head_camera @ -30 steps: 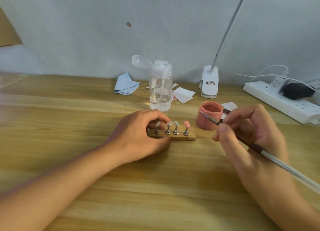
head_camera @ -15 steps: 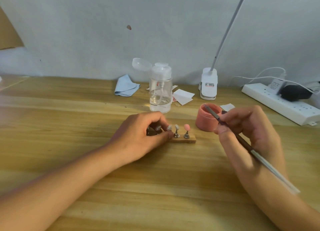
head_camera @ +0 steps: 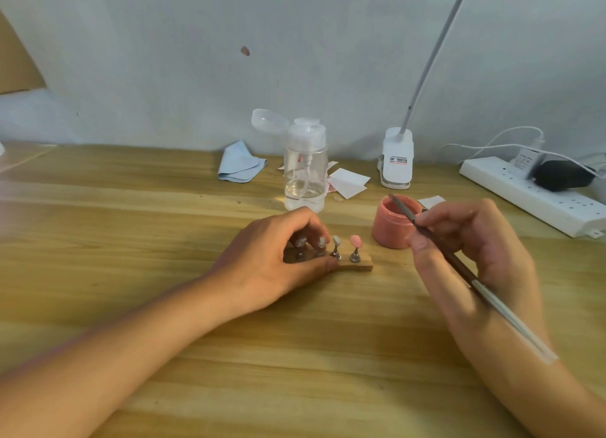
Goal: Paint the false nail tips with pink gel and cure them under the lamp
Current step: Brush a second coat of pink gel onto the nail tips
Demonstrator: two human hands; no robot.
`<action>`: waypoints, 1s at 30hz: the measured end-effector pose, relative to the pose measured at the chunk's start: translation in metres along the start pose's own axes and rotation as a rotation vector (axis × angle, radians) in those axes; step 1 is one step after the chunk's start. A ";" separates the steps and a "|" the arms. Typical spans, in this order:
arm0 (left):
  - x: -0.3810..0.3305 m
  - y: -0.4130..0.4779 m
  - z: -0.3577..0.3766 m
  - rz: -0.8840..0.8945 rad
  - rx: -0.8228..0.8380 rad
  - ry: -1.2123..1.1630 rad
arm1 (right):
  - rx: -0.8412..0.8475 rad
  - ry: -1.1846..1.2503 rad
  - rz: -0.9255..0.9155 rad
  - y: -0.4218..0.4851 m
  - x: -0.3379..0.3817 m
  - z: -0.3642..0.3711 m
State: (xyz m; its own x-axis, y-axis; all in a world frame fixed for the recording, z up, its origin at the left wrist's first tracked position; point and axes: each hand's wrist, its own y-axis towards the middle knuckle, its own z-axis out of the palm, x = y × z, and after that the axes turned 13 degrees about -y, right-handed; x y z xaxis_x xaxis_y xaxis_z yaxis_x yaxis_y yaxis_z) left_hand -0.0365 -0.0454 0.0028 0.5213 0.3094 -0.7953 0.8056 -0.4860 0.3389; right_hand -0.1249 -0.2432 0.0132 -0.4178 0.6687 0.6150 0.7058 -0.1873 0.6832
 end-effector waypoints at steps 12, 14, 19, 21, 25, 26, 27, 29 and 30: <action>0.003 0.009 0.003 -0.044 0.047 -0.111 | 0.003 0.005 0.028 -0.001 0.005 0.003; 0.004 0.009 0.003 -0.045 0.042 -0.114 | 0.005 0.000 0.030 -0.001 0.005 0.003; 0.005 0.007 0.003 -0.022 0.031 -0.068 | 0.006 0.015 0.040 -0.001 0.004 0.002; 0.005 0.006 0.003 -0.010 0.023 -0.045 | 0.000 0.062 0.065 0.000 0.004 0.002; 0.005 0.008 0.003 -0.002 0.012 -0.013 | -0.004 0.082 0.092 0.002 0.005 0.003; 0.005 0.008 0.003 -0.004 0.013 -0.015 | -0.001 0.077 0.095 0.002 0.005 0.003; 0.005 0.008 0.003 -0.007 0.014 -0.019 | 0.006 0.067 0.095 0.001 0.005 0.003; 0.005 0.009 0.003 -0.010 0.019 -0.021 | 0.028 0.028 0.080 0.001 0.005 0.003; 0.004 0.008 0.003 -0.010 0.022 -0.018 | 0.036 0.007 0.070 0.001 0.006 0.003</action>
State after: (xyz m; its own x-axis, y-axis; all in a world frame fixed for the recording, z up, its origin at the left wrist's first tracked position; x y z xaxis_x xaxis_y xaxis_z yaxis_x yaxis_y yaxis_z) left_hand -0.0285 -0.0505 0.0011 0.5076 0.2999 -0.8077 0.8045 -0.5005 0.3198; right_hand -0.1251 -0.2367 0.0162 -0.3711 0.6498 0.6634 0.7533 -0.2071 0.6243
